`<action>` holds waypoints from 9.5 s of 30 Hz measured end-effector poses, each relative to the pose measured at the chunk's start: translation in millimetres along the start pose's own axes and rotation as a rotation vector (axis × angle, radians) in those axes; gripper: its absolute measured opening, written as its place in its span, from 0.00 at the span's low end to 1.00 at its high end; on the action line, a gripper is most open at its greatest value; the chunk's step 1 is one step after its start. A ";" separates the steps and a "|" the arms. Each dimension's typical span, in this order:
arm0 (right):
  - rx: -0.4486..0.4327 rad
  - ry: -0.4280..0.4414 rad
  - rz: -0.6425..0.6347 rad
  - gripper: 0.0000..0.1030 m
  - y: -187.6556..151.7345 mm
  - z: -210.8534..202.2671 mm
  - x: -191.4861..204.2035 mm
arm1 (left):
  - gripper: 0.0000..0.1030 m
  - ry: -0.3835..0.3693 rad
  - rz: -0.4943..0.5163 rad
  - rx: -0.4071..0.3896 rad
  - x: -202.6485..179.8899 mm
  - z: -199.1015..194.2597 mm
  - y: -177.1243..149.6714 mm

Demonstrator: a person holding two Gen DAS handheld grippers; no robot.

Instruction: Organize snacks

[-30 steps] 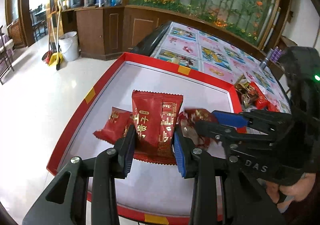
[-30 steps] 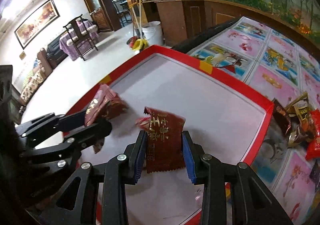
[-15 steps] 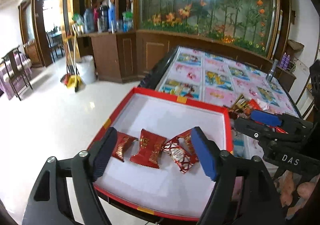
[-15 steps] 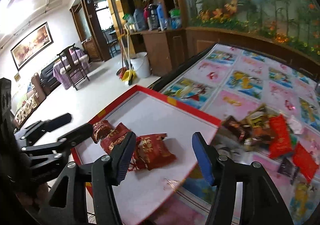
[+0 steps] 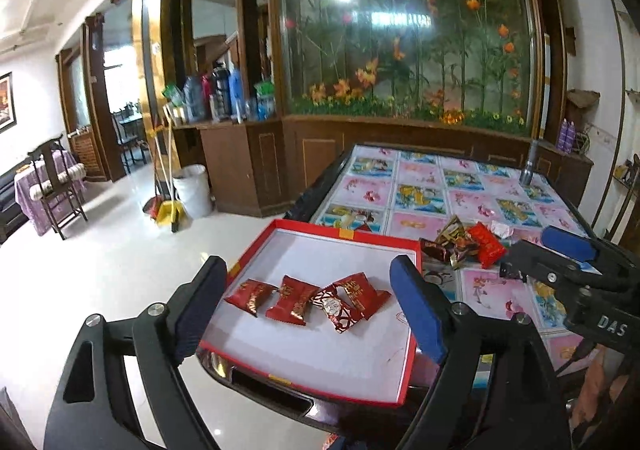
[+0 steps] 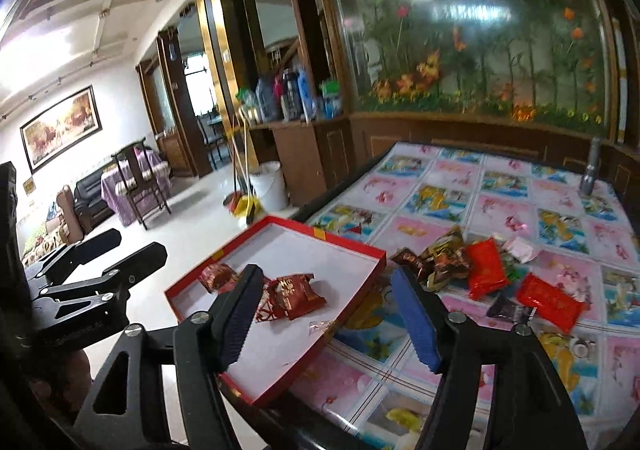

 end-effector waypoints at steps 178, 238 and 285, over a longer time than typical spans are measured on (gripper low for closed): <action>0.418 -0.252 0.346 0.38 -60.9 102.9 -409.7 | 0.18 -0.505 0.327 0.427 -315.6 194.7 -54.6; 0.076 0.158 -0.059 0.71 -2.9 83.8 -6.5 | 0.82 0.051 0.047 0.104 6.2 93.4 -20.6; -0.018 0.037 -0.006 0.84 -27.9 -18.2 -6.0 | 1.00 0.138 0.054 0.049 40.0 14.7 -49.0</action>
Point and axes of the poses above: each gripper's, at about its wrist camera, not at the fingertips, and z roughly the way its jaws point, x to its left, y to its top, the point moved 6 cm from there along z, roughly the way its jaws point, and after that the axes turned 2 degrees about x, right-handed, at the moved point
